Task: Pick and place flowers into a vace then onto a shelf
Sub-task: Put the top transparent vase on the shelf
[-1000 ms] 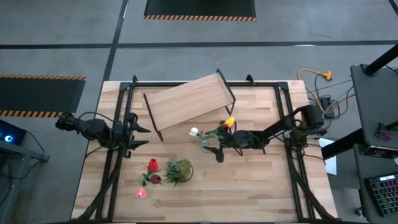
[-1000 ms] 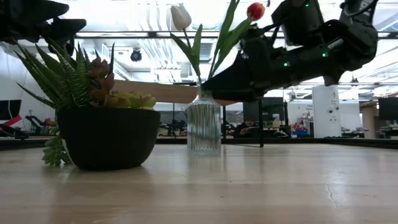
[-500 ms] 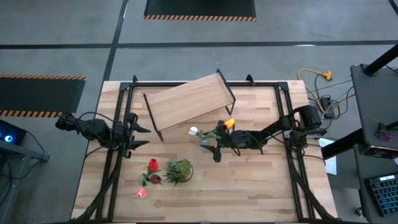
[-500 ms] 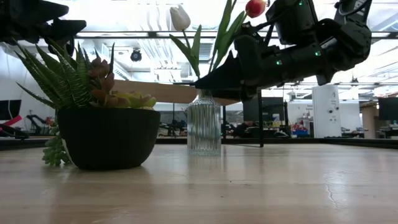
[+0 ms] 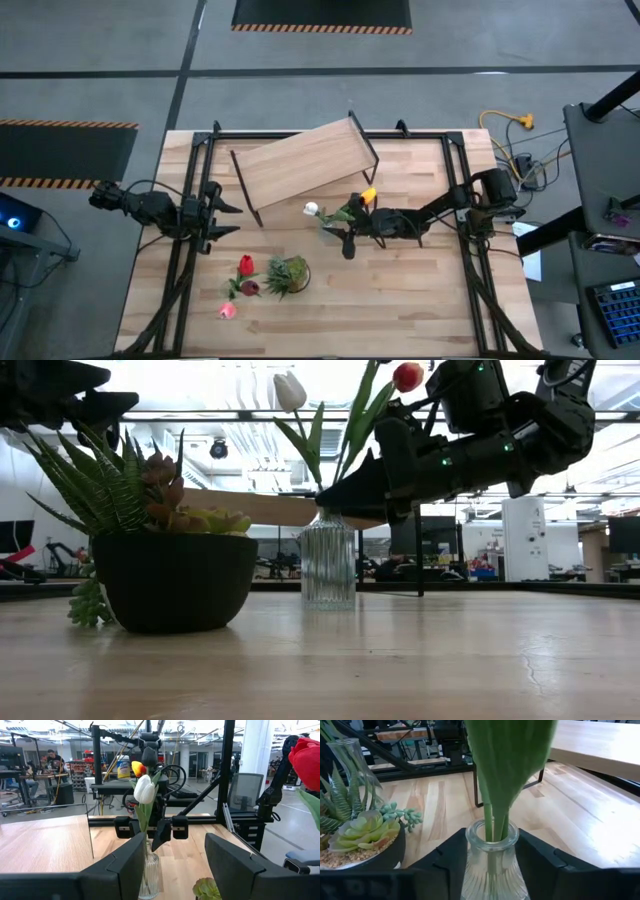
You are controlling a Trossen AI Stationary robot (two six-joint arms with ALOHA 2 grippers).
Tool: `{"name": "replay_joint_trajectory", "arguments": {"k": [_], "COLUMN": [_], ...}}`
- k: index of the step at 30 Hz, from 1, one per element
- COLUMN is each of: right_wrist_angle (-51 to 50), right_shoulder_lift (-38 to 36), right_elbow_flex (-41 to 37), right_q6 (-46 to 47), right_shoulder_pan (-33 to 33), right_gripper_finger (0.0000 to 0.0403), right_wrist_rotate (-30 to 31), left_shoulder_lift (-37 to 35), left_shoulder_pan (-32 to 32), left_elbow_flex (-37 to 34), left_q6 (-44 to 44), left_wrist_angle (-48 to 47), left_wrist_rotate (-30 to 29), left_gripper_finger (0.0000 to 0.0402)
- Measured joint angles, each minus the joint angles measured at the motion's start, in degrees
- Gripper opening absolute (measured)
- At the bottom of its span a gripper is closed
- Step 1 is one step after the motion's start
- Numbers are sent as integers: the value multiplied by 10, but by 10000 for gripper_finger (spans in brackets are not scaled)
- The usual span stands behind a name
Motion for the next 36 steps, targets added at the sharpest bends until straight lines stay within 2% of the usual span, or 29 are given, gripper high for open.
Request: {"name": "replay_joint_trajectory", "arguments": {"k": [6,15,20,23,29,36], "right_wrist_angle": [2,-1,-8,-57,-241,-358], "right_shoulder_lift": [2,-5,-38,-73,-155,-233], "right_elbow_flex": [0,-1,8,27,91,162], "right_q6": [-1,1,-4,-19,-43,-109], "right_shoulder_pan": [0,1,1,1,-2,-41], "right_gripper_finger": [109,110,107,106,106,109], "right_wrist_rotate": [0,-1,-8,-19,-22,-22], "left_shoulder_lift": [0,0,0,0,-1,-1], "left_shoulder_pan": [0,0,0,0,0,0], "left_elbow_flex": [0,0,0,0,0,0], "left_q6": [0,0,0,-6,-10,-10], "left_wrist_angle": [0,0,2,2,3,6], "left_wrist_rotate": [0,0,0,0,0,0], "left_gripper_finger": [189,189,189,189,189,189]}}
